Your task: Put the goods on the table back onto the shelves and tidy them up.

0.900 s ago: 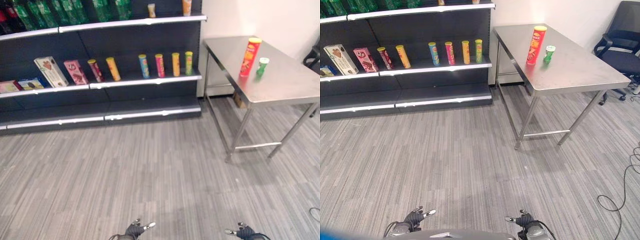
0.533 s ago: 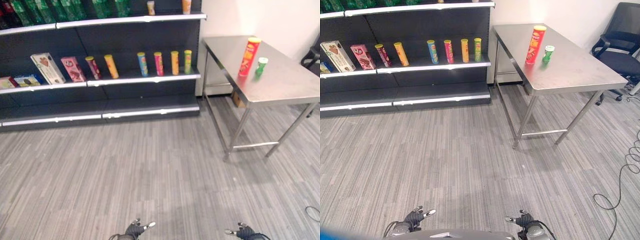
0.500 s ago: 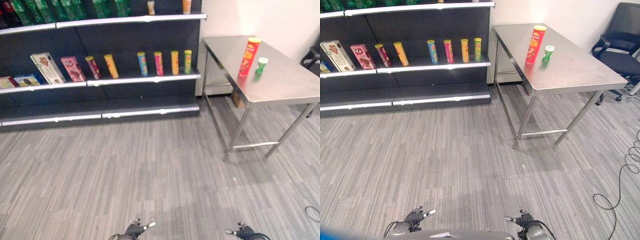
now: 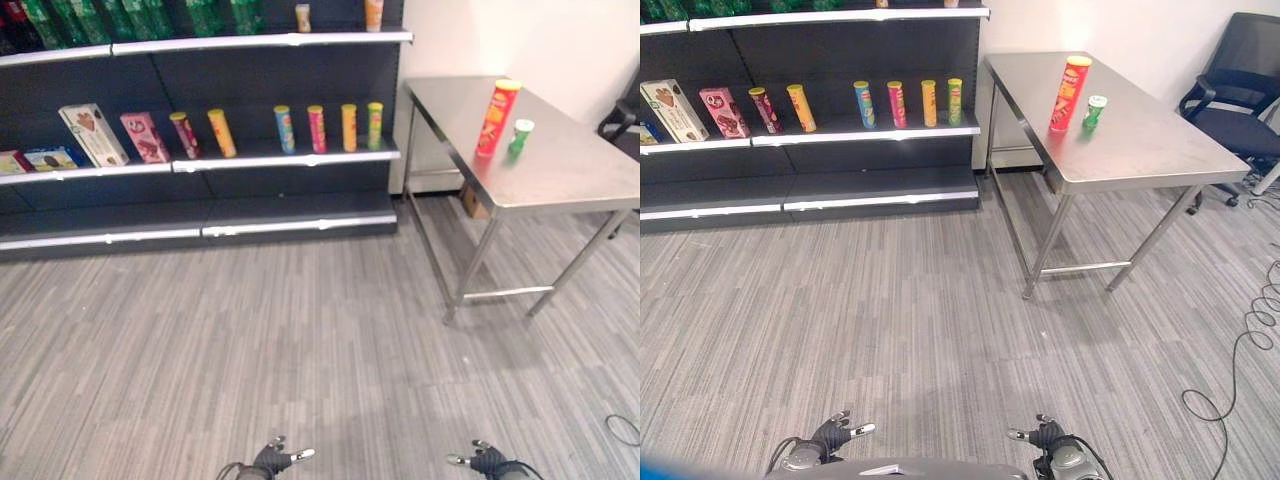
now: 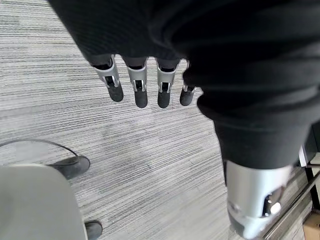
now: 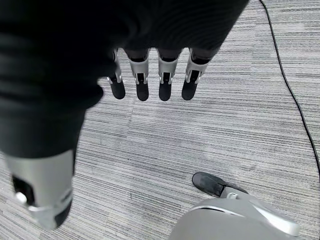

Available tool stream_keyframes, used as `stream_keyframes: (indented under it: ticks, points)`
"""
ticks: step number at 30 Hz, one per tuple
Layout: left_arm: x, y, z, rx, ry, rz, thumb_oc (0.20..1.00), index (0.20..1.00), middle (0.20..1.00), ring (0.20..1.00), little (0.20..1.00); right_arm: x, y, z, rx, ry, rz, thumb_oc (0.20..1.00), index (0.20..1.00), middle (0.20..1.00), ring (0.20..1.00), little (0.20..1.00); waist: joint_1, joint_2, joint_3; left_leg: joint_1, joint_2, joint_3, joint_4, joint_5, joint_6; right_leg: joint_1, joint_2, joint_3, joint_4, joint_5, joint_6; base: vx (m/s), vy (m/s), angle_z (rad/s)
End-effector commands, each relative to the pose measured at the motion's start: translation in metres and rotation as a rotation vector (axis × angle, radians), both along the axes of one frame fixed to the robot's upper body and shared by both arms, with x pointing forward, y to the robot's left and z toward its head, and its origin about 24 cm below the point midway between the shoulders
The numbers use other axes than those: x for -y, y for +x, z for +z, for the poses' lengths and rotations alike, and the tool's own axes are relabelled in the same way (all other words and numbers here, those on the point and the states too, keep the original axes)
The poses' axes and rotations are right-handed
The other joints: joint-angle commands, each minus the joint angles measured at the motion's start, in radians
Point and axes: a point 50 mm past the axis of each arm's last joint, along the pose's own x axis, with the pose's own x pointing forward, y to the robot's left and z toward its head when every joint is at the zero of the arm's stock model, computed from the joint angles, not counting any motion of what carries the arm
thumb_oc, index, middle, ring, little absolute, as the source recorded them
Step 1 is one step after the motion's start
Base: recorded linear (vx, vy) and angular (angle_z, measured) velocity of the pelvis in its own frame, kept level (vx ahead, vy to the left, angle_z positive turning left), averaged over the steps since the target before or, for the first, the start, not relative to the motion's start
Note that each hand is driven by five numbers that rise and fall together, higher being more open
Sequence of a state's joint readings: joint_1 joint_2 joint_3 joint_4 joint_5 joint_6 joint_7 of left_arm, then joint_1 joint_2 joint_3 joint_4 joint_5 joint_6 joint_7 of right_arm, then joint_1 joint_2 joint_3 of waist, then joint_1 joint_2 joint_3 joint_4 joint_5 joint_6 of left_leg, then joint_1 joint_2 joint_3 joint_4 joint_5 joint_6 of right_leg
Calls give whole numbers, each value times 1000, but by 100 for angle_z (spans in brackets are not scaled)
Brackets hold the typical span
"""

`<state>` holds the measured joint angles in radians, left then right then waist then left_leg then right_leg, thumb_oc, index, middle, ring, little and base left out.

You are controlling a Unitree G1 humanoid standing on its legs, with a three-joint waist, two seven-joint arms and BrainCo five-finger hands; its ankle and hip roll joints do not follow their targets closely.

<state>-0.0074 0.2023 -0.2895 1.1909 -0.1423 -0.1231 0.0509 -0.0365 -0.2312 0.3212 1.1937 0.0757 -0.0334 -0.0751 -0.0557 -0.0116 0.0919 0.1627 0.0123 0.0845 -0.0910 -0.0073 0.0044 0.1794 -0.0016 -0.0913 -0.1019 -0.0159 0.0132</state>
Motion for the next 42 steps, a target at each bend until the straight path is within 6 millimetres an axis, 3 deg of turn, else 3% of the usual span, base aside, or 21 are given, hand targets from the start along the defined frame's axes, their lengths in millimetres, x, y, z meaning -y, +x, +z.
stream_keyframes:
  ticks: [1,9,13,14,15,16,18,19,22,25,27,29,32,33,35,36,38,39,40,42]
  points:
    - [-2,21,6,43,28,-60,1000,1000,1000,1000,1000,3,27,8,43,-35,94,1000,1000,1000,1000,1000,-15,-25,10,14,49,4,40,-97,-56,-2,-109,-2,36,-93,108,0,46,-10]
    - [-4,20,5,38,18,-20,1000,1000,1000,1000,1000,5,28,8,37,-38,88,1000,1000,1000,1000,1000,-5,-27,19,-24,14,-1,69,-120,-23,-60,-145,13,98,-90,134,8,95,-8]
    - [-6,23,7,55,11,-16,1000,1000,1000,1000,1000,4,34,11,60,-22,75,1000,1000,1000,1000,1000,-1,-18,41,-23,-22,-14,82,-143,20,-195,-174,40,359,-76,175,24,174,-18]
    - [-6,27,8,61,9,-19,1000,1000,1000,1000,1000,5,35,11,63,-18,69,1000,1000,1000,1000,1000,-9,-19,68,6,-39,-24,69,-148,42,-276,-189,57,523,22,187,49,175,-19]
    - [-6,27,8,60,13,-32,1000,1000,1000,1000,1000,4,33,10,61,-15,68,1000,1000,1000,1000,1000,-15,-14,77,20,-40,-28,60,-150,45,-311,-183,61,581,53,190,174,168,10]
    - [-4,29,9,60,17,-53,1000,1000,1000,1000,1000,1,31,9,59,-7,70,1000,1000,1000,1000,1000,-30,-2,85,49,-34,-41,40,-158,41,-378,-176,56,619,42,172,262,66,18]
    - [-2,33,10,71,11,-63,1000,1000,1000,1000,1000,1,29,8,52,0,57,1000,1000,1000,1000,1000,-48,5,93,77,-32,-62,24,-174,32,-407,-147,49,498,16,158,345,-34,25]
    - [-1,38,11,81,13,-72,1000,1000,1000,1000,1000,1,32,9,59,0,44,1000,1000,1000,1000,1000,-70,-1,105,104,-35,-76,17,-193,20,-413,-126,46,314,27,161,379,-111,24]
    - [-1,42,12,86,22,-92,1000,1000,1000,1000,1000,1,31,9,54,-4,50,1000,1000,1000,1000,1000,-102,-10,110,153,-27,-94,6,-224,-4,-452,-114,41,94,73,185,379,-127,13]
    - [1,39,10,66,26,-125,1000,1000,1000,1000,1000,3,26,7,40,-11,45,1000,1000,1000,1000,1000,-107,-11,101,189,-14,-107,9,-257,-18,-438,-116,-23,42,90,187,363,-167,18]
    - [1,30,7,40,32,-128,1000,1000,1000,1000,1000,6,22,7,31,-14,47,1000,1000,1000,1000,1000,-108,-13,80,202,4,-111,28,-270,-26,-408,-97,-47,51,103,159,394,-229,27]
    - [1,27,6,32,31,-122,1000,1000,1000,1000,1000,10,21,7,34,-24,41,1000,1000,1000,1000,1000,-110,2,67,190,45,-119,90,-216,-62,-385,-65,-46,72,95,135,375,-237,51]
    - [-1,25,6,30,20,-76,1000,1000,1000,1000,1000,18,23,10,63,-27,1,1000,1000,1000,1000,1000,-115,24,49,137,103,-133,278,-43,-143,-303,-24,-58,61,54,84,348,-233,40]
    - [-2,23,5,24,17,-68,1000,1000,1000,1000,1000,20,23,11,69,-25,-10,1000,1000,1000,1000,1000,-117,22,43,109,120,-120,356,10,-169,-264,-13,-59,51,31,62,367,-250,21]
    - [-6,23,6,28,18,-47,1000,1000,1000,1000,1000,24,25,13,82,-34,-15,1000,1000,1000,1000,1000,-108,-2,46,25,129,-102,554,108,-189,-186,-10,-55,35,-9,25,355,-280,22]
    - [-8,26,7,37,22,-40,1000,1000,1000,1000,1000,26,29,15,92,-42,-15,1000,1000,1000,1000,1000,-98,-17,56,-16,122,-98,649,123,-179,-150,-10,-47,28,-18,14,296,-254,15]
    - [-10,28,8,47,26,-12,1000,1000,1000,1000,1000,28,33,17,101,-54,-10,1000,1000,1000,1000,1000,-80,-33,73,-60,143,-56,718,118,-148,-98,-5,-38,19,-39,2,209,-165,2]
    - [-10,28,8,47,26,-12,1000,1000,1000,1000,1000,28,33,17,101,-54,-10,1000,1000,1000,1000,1000,-80,-32,74,-60,144,-56,718,118,-148,-98,-5,-38,19,-39,2,249,-154,-34]
    - [-9,32,10,69,18,13,1000,1000,1000,1000,1000,28,36,18,110,-59,-7,1000,1000,1000,1000,1000,-59,-50,85,-118,145,-28,703,74,-125,-64,-11,-28,15,-54,4,245,-125,-34]
    - [-9,33,11,79,19,28,1000,1000,1000,1000,1000,28,38,19,114,-62,-3,1000,1000,1000,1000,1000,-41,-62,93,-166,166,8,596,47,-123,-38,-15,-19,15,-74,14,273,-102,-31]
